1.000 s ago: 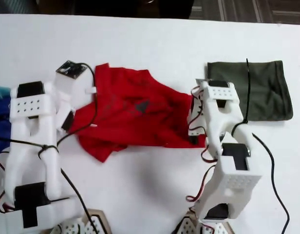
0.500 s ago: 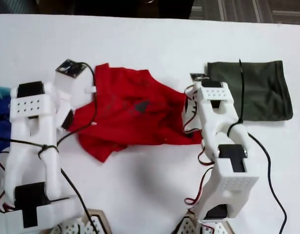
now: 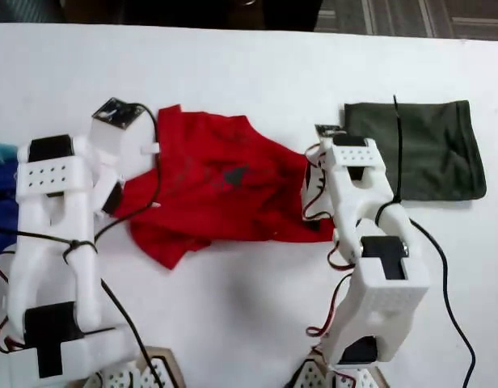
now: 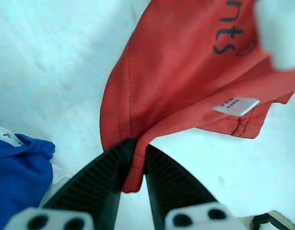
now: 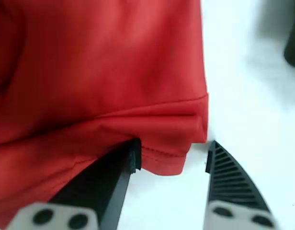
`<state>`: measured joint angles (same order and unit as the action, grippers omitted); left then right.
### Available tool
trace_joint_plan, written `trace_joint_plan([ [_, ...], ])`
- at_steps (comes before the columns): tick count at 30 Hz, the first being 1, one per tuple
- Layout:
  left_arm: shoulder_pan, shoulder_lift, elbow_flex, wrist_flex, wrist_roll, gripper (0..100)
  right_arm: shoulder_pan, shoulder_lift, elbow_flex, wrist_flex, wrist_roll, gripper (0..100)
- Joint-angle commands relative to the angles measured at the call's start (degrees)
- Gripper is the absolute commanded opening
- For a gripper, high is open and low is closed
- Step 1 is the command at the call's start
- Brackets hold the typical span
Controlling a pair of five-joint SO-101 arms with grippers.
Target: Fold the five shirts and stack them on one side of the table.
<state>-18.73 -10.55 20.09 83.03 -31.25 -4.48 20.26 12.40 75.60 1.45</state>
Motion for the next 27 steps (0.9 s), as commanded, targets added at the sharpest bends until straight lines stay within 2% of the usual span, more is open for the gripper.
trace_joint_plan([
  [1,-0.44,-1.67,-1.71,-0.62,-0.53,3,0.13,0.75,-0.09,-0.22,-0.09,14.9],
  [4,-0.44,-1.67,-1.71,-0.62,-0.53,3,0.13,0.66,-0.09,-0.22,0.09,1.7],
  [15,-0.35,-1.49,-1.71,-0.88,-0.53,3,0.13,-3.03,-0.18,-0.22,0.18,1.9],
  [18,-0.35,-1.41,-1.71,-0.97,-0.53,3,0.31,-9.45,-0.18,-0.22,1.05,1.9],
  [22,-0.35,-1.41,-2.24,-1.05,-0.53,3,2.24,-20.70,-0.18,-0.31,9.14,1.9],
  [27,-0.18,-1.76,-2.68,-3.78,-0.18,3,6.90,-32.48,-0.18,-1.45,10.20,1.9],
])
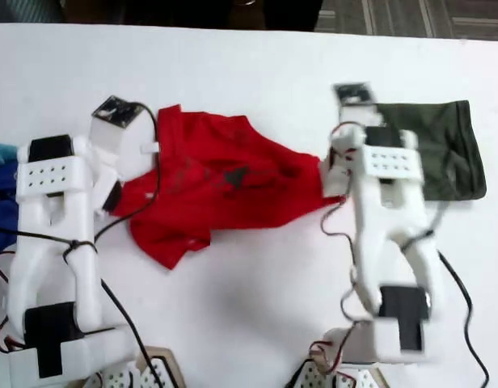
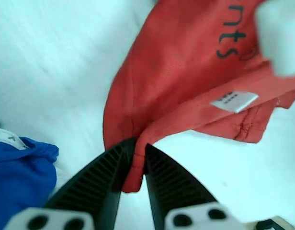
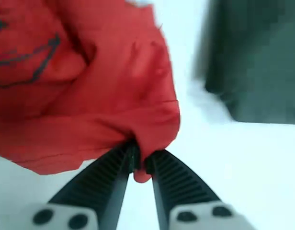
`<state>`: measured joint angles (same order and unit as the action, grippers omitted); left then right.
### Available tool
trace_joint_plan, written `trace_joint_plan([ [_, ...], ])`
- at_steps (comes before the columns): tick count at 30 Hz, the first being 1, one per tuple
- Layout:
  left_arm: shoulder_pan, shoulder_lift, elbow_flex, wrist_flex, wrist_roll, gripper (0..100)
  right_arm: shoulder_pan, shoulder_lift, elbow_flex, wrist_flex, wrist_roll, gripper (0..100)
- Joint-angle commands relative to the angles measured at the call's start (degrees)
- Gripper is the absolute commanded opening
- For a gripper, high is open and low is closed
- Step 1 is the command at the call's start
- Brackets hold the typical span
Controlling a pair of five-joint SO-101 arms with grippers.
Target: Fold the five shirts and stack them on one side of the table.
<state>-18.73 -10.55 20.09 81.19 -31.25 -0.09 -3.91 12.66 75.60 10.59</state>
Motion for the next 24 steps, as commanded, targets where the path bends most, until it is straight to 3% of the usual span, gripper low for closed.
trace_joint_plan([
  [1,-0.18,-1.76,-3.30,-2.02,-0.18,3,3.03,-9.89,-0.44,-1.89,1.14,1.9],
  [8,-0.18,-1.76,-13.23,-1.05,0.09,3,3.56,-17.10,-0.44,-9.10,0.62,1.9],
  [16,5.71,-1.85,-28.79,5.54,0.09,3,3.38,-20.88,-0.79,-17.27,0.62,1.9],
  [24,7.47,-1.85,-47.08,11.43,3.16,3,3.38,-25.63,-15.91,-12.44,0.70,1.9],
])
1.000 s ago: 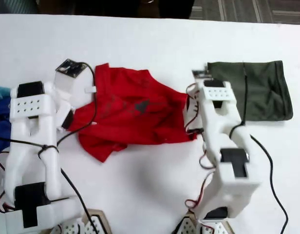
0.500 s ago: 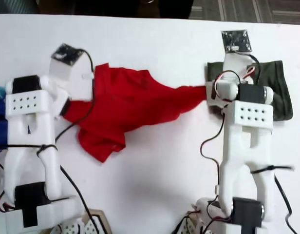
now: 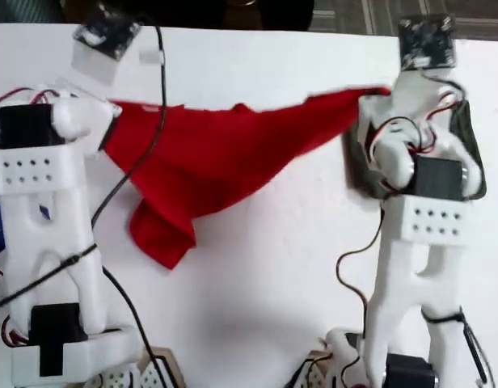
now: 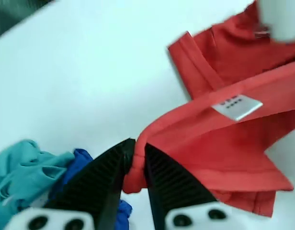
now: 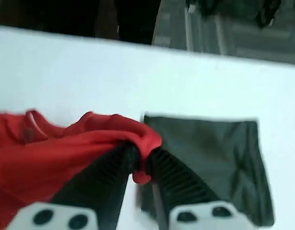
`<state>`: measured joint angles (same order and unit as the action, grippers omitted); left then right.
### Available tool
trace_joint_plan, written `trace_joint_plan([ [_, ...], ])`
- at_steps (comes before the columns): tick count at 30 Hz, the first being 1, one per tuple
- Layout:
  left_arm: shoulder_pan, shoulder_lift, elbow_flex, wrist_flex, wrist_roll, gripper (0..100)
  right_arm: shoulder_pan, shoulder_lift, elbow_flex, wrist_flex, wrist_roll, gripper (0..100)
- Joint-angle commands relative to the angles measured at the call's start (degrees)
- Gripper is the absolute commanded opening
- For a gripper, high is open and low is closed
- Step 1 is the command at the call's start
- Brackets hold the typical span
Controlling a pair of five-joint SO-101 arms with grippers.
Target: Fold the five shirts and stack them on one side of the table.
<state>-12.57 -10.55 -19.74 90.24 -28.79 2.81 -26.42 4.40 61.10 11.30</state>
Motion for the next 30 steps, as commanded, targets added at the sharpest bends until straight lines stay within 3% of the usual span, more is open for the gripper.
trace_joint_plan([
  [1,1.58,-1.85,-9.27,3.78,0.70,3,0.48,-3.21,-10.02,3.21,0.00,1.9],
  [7,4.22,-1.85,-21.76,9.41,0.79,3,0.48,-3.12,-21.98,7.43,0.00,1.9],
  [17,3.87,-1.85,-36.09,11.78,0.79,3,0.48,-3.47,-37.01,13.76,0.00,1.9],
  [24,3.87,-1.93,-39.52,12.04,0.79,3,0.48,-3.30,-45.27,15.25,0.35,1.9],
  [30,3.87,-8.62,-32.22,12.13,0.79,3,0.48,-3.12,-49.05,14.90,0.44,1.9],
])
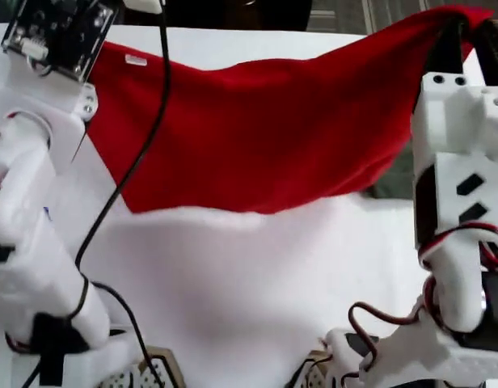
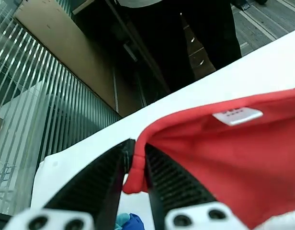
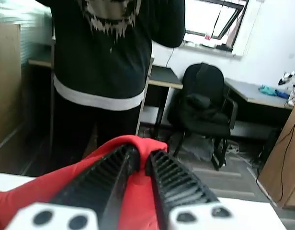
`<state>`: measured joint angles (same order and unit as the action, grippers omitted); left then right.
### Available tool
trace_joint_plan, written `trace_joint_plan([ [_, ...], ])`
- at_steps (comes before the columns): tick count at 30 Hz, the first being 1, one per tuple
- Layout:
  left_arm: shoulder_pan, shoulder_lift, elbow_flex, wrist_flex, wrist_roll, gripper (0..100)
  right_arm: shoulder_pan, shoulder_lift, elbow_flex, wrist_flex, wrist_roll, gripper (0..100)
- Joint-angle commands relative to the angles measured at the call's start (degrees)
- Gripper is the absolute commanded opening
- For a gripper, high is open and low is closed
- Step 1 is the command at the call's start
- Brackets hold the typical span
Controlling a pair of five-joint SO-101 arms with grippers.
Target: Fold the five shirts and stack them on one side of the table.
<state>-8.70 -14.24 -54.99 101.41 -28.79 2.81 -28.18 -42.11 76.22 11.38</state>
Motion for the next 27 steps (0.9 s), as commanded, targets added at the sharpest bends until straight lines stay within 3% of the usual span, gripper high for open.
trace_joint_plan([
  [1,0.00,-7.03,5.49,0.79,0.70,3,0.57,-1.36,-3.08,-0.22,0.35,1.9],
  [9,-2.11,-20.57,19.21,-2.73,0.26,3,0.57,-1.89,-8.79,0.13,0.26,1.9],
  [16,-5.19,-26.37,21.05,-6.42,0.35,3,0.57,-1.89,-14.86,0.66,-0.09,1.9],
  [27,-5.27,-29.19,20.70,-9.76,0.70,3,0.48,-1.89,-20.66,10.68,-5.45,1.9],
])
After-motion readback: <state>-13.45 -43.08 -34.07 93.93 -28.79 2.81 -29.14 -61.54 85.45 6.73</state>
